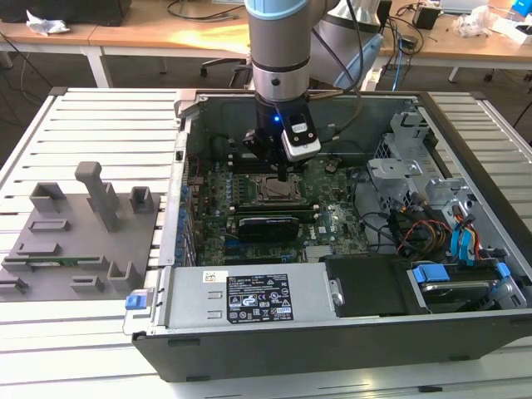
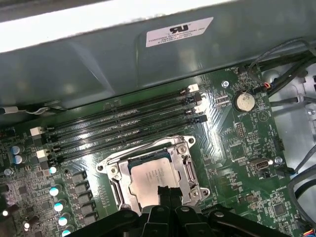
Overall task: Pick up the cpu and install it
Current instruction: 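Install the first cpu locking lever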
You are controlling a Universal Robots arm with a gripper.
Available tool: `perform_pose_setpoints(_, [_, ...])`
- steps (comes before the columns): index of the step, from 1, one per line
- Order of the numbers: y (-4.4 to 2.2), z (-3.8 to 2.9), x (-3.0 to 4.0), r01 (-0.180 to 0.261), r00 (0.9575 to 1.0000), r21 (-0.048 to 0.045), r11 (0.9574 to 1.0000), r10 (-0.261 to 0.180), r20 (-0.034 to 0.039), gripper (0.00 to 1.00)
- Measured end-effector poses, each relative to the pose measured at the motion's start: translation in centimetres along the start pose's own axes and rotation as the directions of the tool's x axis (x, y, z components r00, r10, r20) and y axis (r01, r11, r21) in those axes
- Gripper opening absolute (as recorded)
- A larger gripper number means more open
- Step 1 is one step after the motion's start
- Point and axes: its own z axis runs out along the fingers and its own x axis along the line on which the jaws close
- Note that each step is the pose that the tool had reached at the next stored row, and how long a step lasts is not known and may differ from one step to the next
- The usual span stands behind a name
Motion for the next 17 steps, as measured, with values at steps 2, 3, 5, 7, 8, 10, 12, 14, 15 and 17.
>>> perform_pose_setpoints(2, [0.02, -0.18, -0.02, 0.0, 1.0, -0.0004, 1.0, 0.0, 0.0001, 0.11])
perform_pose_setpoints(3, [0.02, -0.38, -0.04, 0.0, 1.0, -0.0003, 1.0, 0.0, 0.0001, 0.11])
perform_pose_setpoints(5, [0.04, -0.79, -0.09, 0.0, 1.0, -0.0002, 1.0, 0.0, 0.0001, 0.11])
perform_pose_setpoints(7, [0.05, -0.94, -0.1, 0.0, 1.0, -0.0003, 1.0, 0.0, 0.0002, 0.11])
perform_pose_setpoints(8, [0.05, -0.94, -0.11, 0.0, 1.0, -0.0003, 1.0, 0.0, 0.0003, 0.11])
perform_pose_setpoints(10, [0.01, -0.95, -0.16, 0.0, 1.0, 0.0002, 1.0, 0.0, 0.0001, 0.11])
perform_pose_setpoints(12, [-0.25, -0.93, -0.34, 0.0, 1.0, 0.0001, 1.0, 0.0, 0.0002, 0.11])
perform_pose_setpoints(14, [-0.58, -0.92, -0.56, 0.0, 1.0, 0.0001, 1.0, 0.0, 0.0001, 0.11])
perform_pose_setpoints(15, [-1.09, -0.9, -0.85, 0.0, 1.0, 0.0, 1.0, 0.0, 0.0001, 0.11])
perform_pose_setpoints(17, [-1.6, -0.9, -1.1, 0.0, 1.0, 0.0002, 1.0, 0.0, 0.0, 0.11])
